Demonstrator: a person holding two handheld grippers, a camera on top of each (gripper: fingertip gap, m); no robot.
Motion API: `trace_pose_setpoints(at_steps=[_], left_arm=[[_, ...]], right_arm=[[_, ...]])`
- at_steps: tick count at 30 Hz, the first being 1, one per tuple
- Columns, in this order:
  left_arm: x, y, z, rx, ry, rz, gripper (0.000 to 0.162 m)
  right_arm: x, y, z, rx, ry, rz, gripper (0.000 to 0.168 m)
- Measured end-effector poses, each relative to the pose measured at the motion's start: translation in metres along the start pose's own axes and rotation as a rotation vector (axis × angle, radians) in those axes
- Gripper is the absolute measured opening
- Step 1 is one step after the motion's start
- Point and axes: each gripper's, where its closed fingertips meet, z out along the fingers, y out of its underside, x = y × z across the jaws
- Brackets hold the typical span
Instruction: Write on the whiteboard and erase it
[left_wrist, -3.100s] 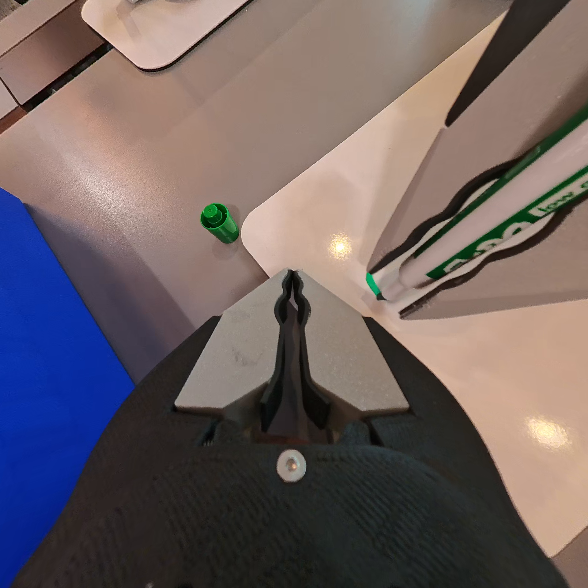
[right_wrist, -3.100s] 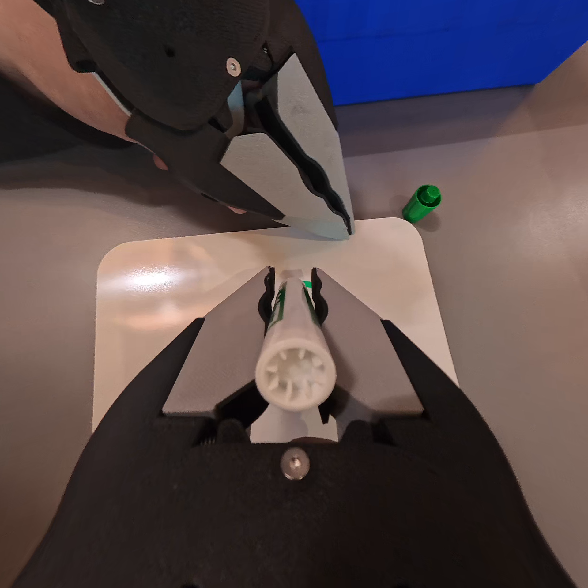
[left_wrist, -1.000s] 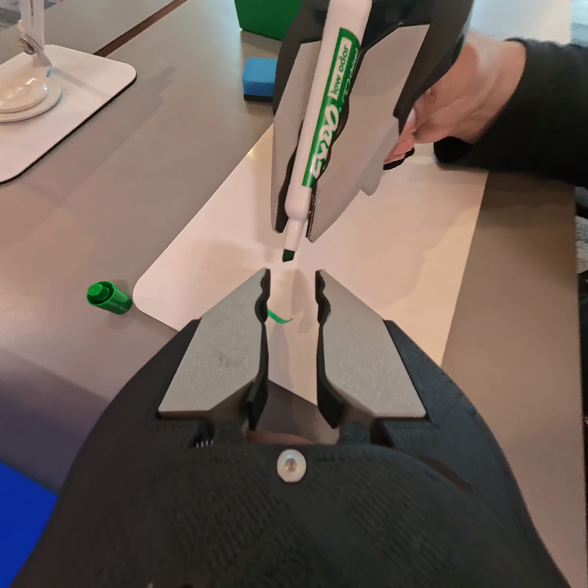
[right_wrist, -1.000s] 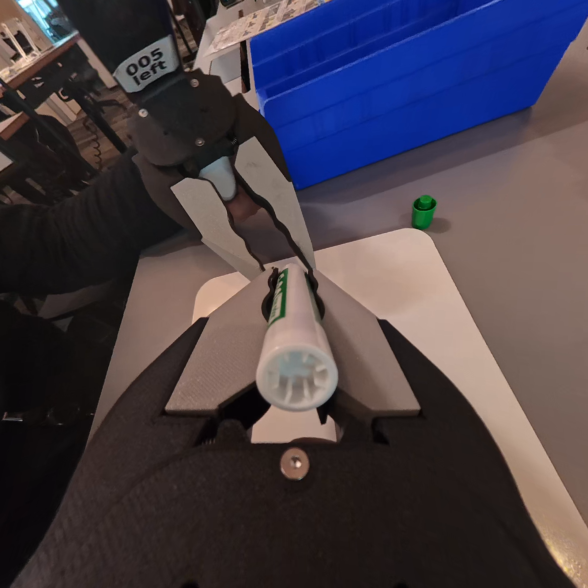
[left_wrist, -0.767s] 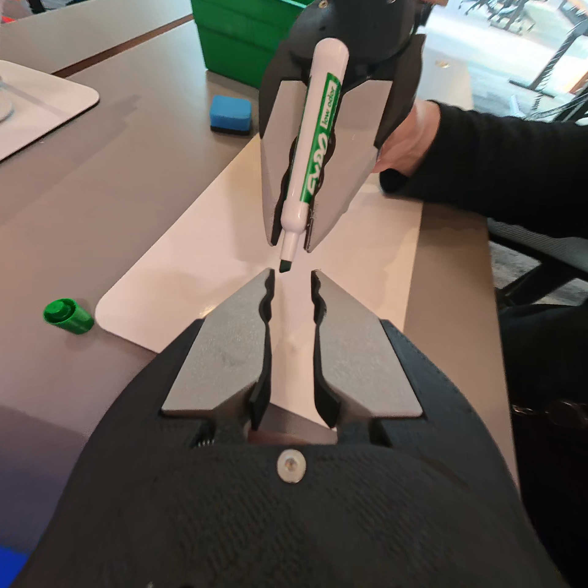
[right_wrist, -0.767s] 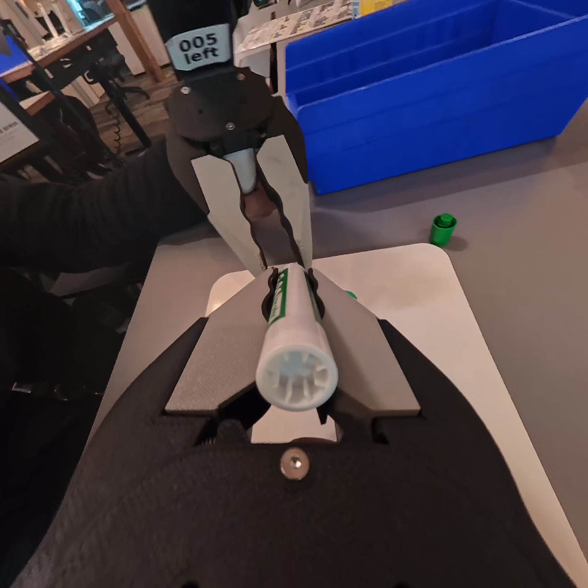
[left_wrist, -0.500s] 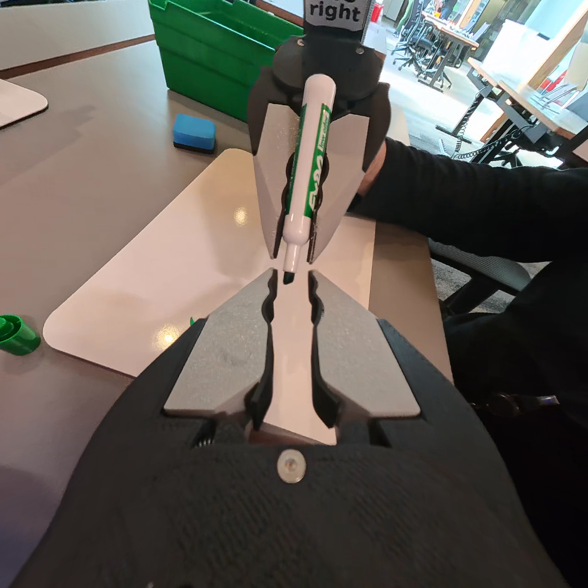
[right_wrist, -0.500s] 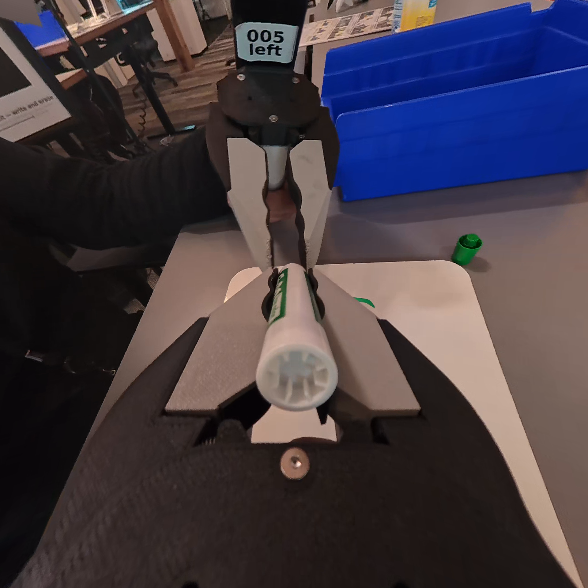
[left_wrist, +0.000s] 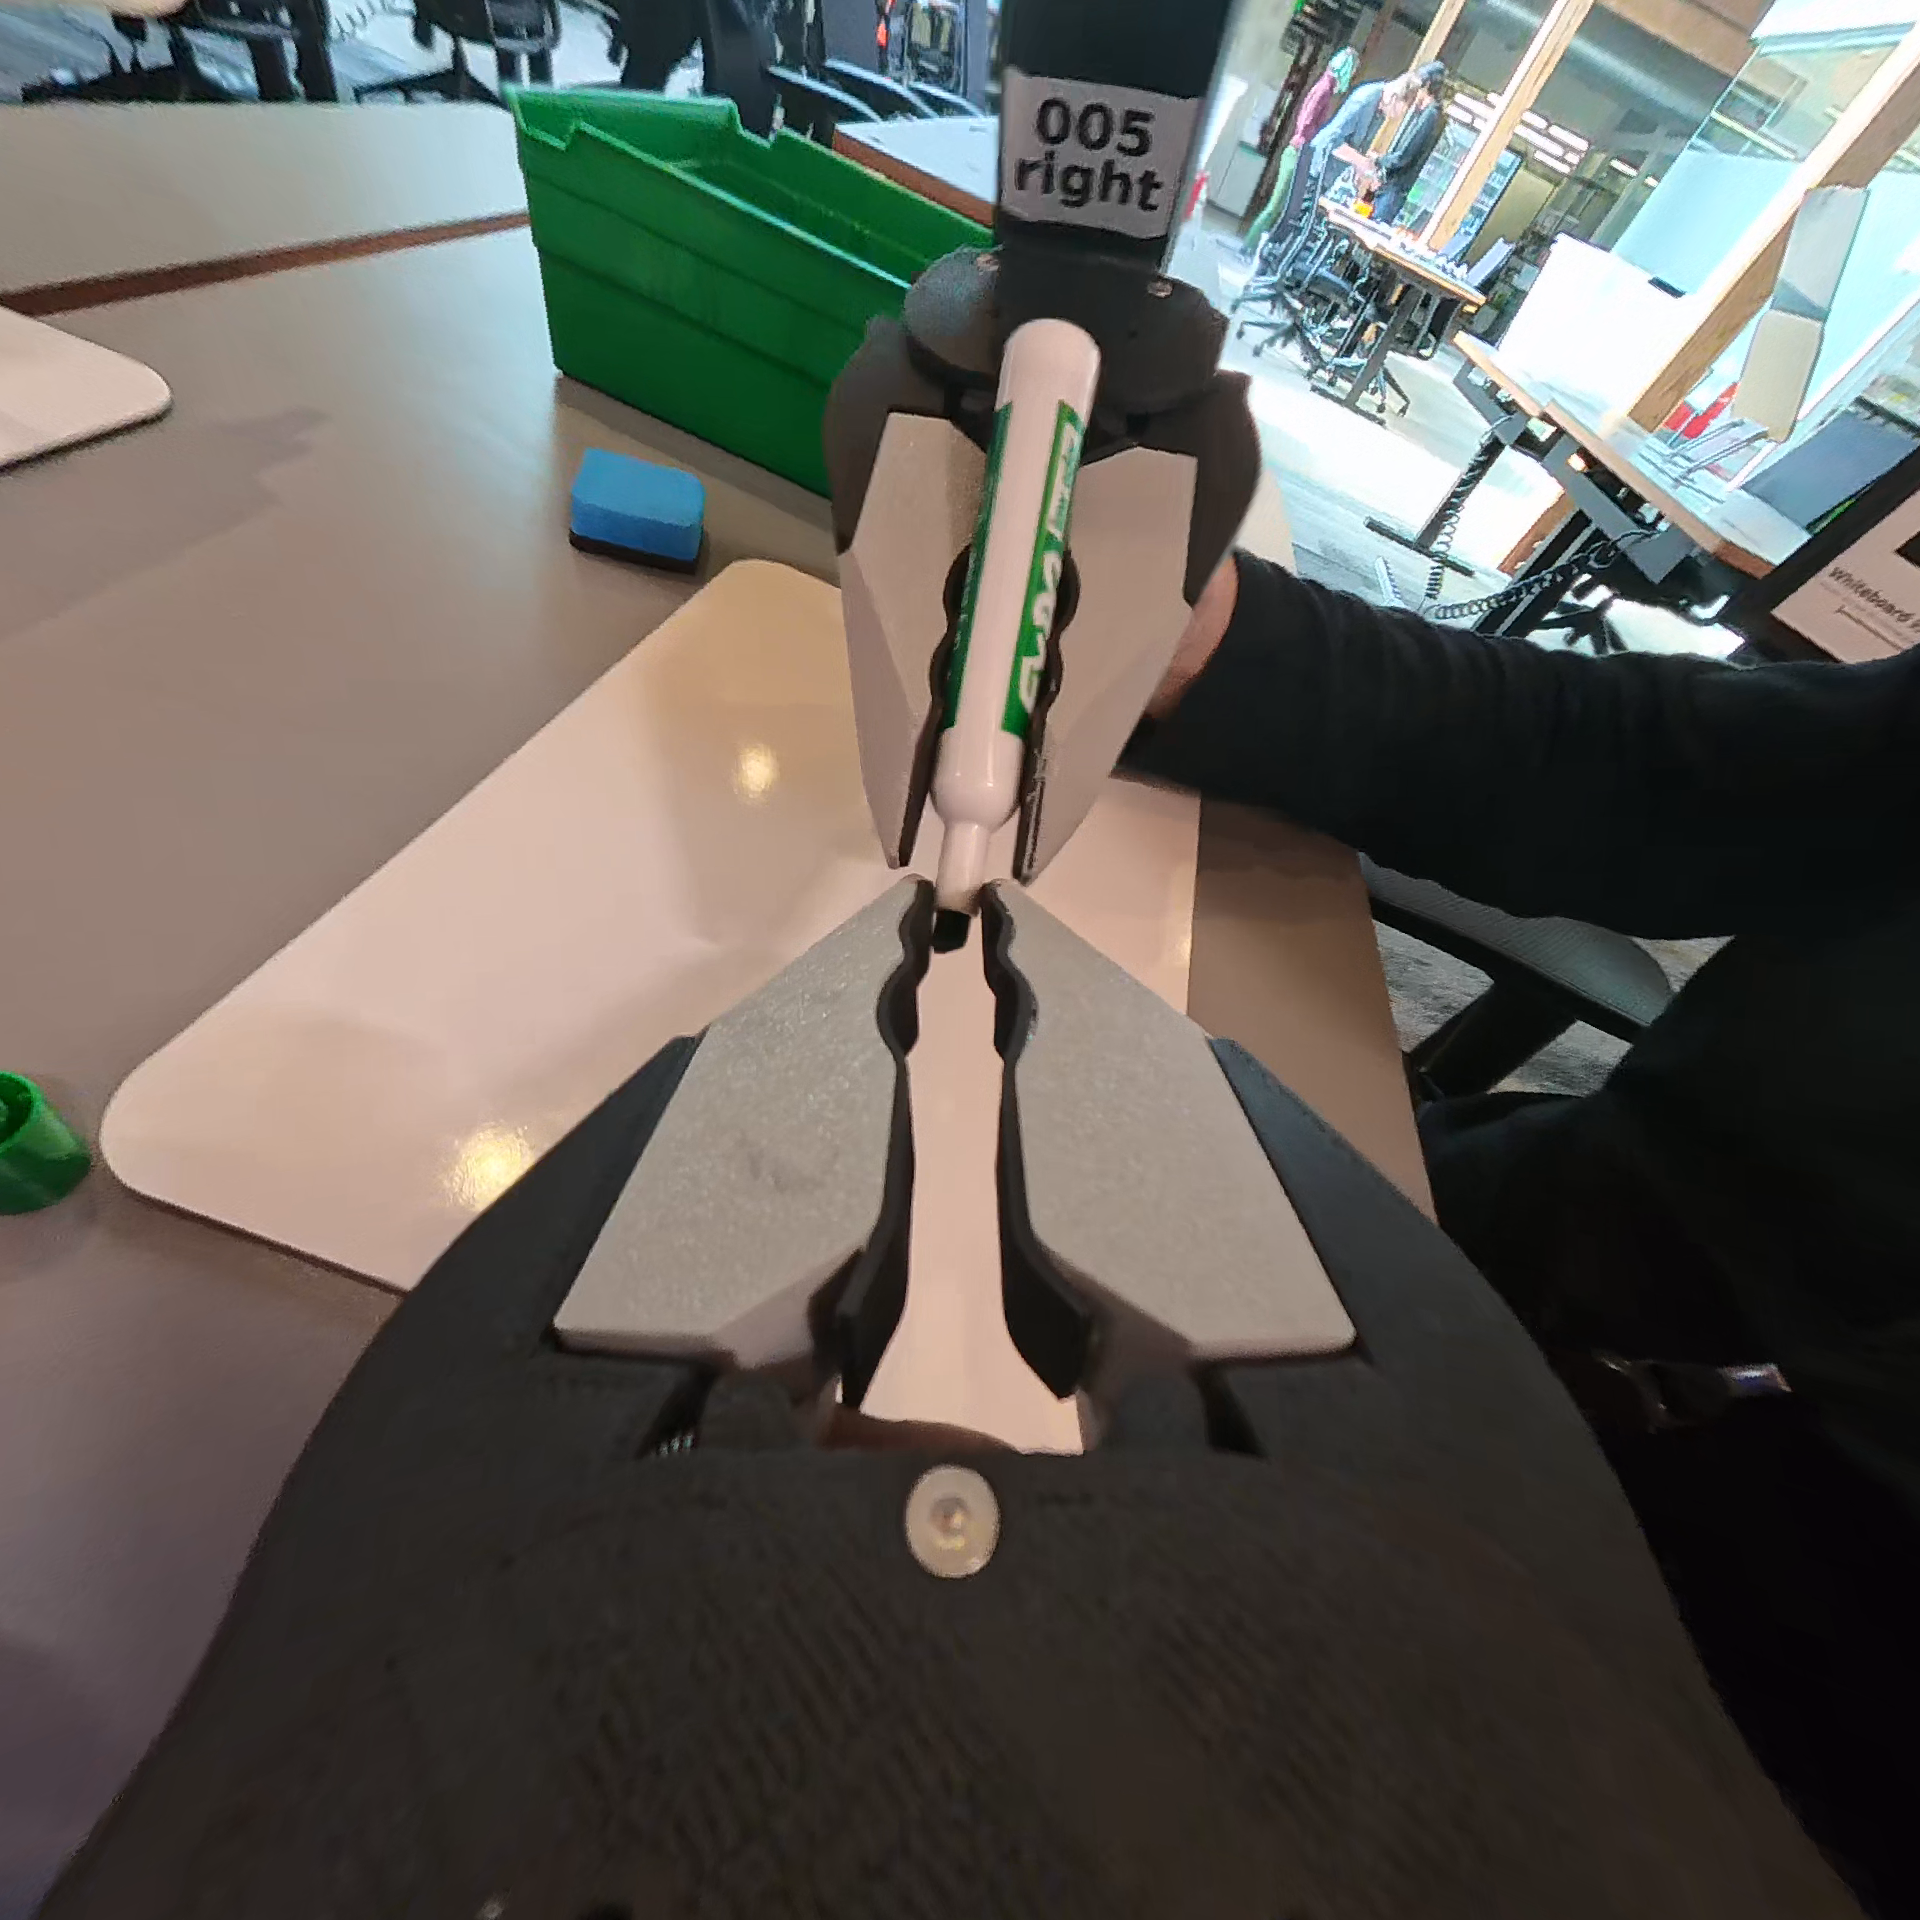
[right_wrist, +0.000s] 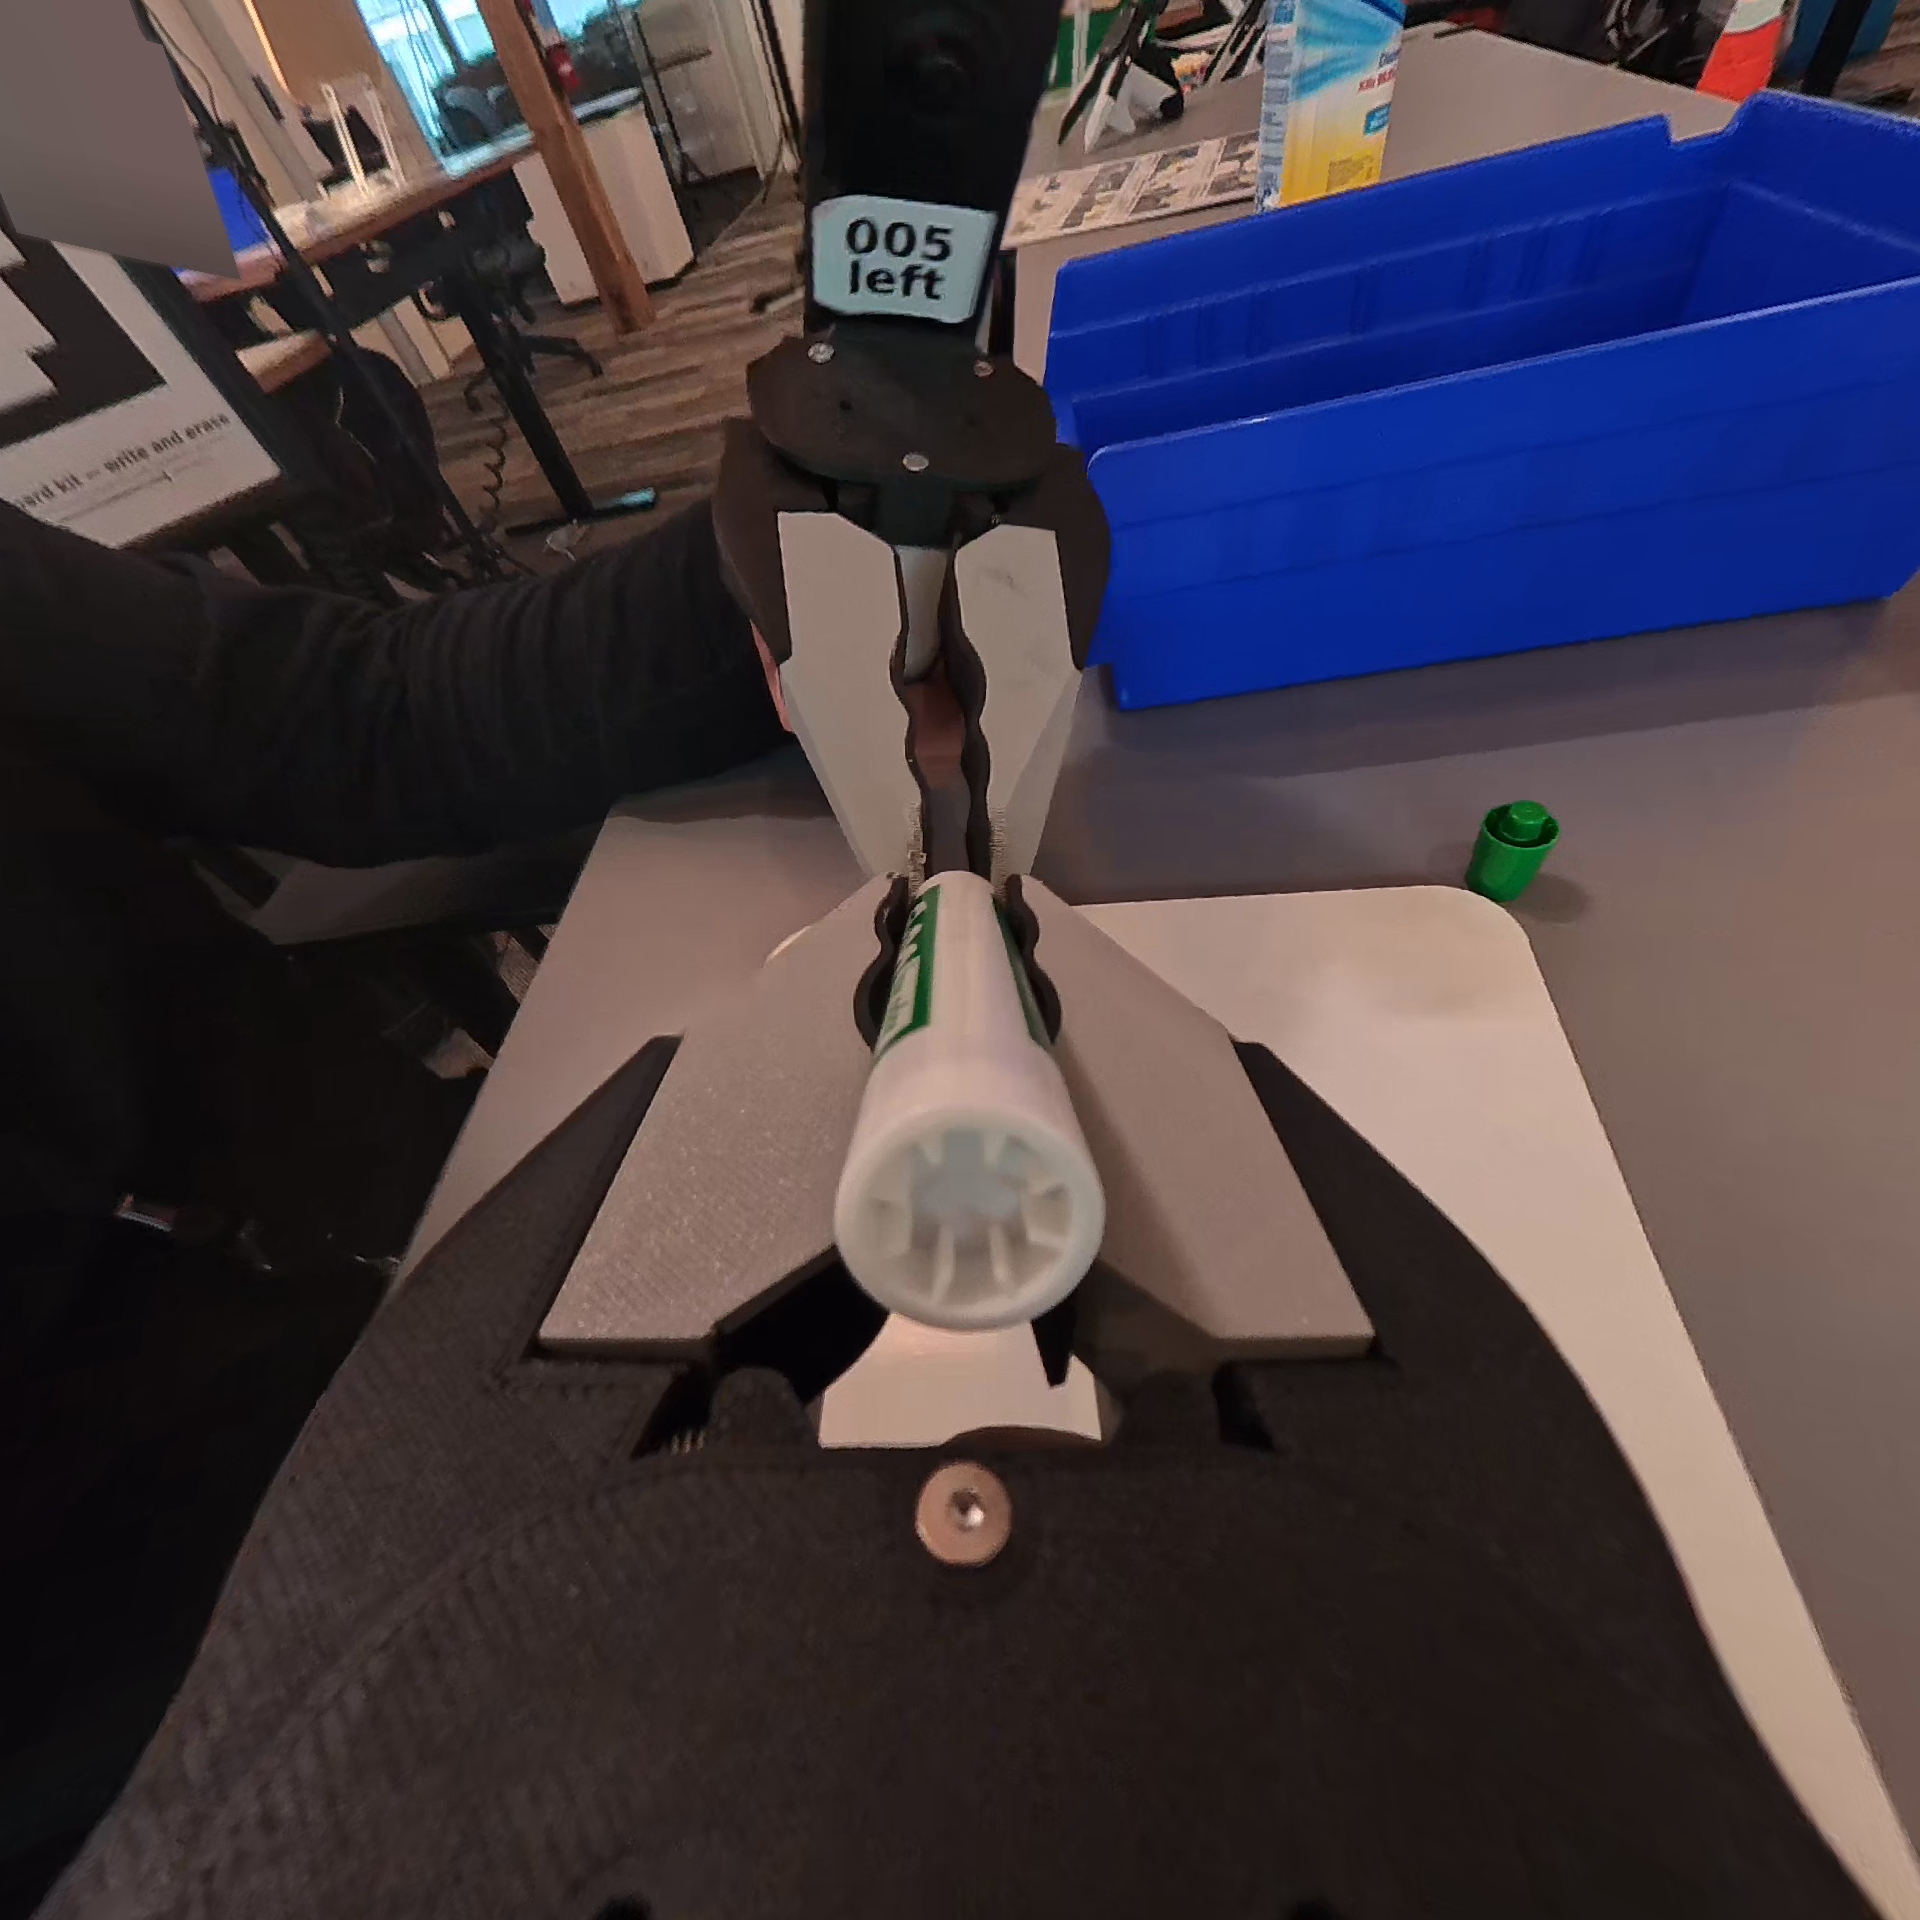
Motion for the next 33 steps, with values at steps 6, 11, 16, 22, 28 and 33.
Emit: trace_pose_setpoints(at_steps=[6, 11, 16, 22, 28, 33], left_arm=[[-0.006, -0.004, 0.001, -0.028, -0.153, 0.197, 0.006], [-0.006, -0.009, 0.003, -0.033, -0.245, 0.354, 0.006], [-0.008, -0.013, 0.005, -0.032, -0.307, 0.419, 0.006], [-0.012, -0.024, 0.002, 0.023, -0.375, 0.462, 0.006], [-0.007, -0.026, 0.007, 0.032, -0.408, 0.569, 0.006], [-0.012, -0.026, 0.010, 0.025, -0.452, 0.587, 0.006]], right_arm=[[0.004, -0.004, -0.002, 0.041, -0.031, 0.147, 0.025], [0.007, -0.010, -0.002, 0.091, -0.048, 0.231, 0.030], [0.010, -0.022, -0.007, 0.184, -0.061, 0.278, 0.031], [0.024, -0.021, -0.009, 0.218, -0.017, 0.353, 0.044], [0.013, -0.030, -0.012, 0.264, -0.092, 0.350, 0.025], [0.017, -0.029, -0.012, 0.250, -0.040, 0.314, 0.025]])
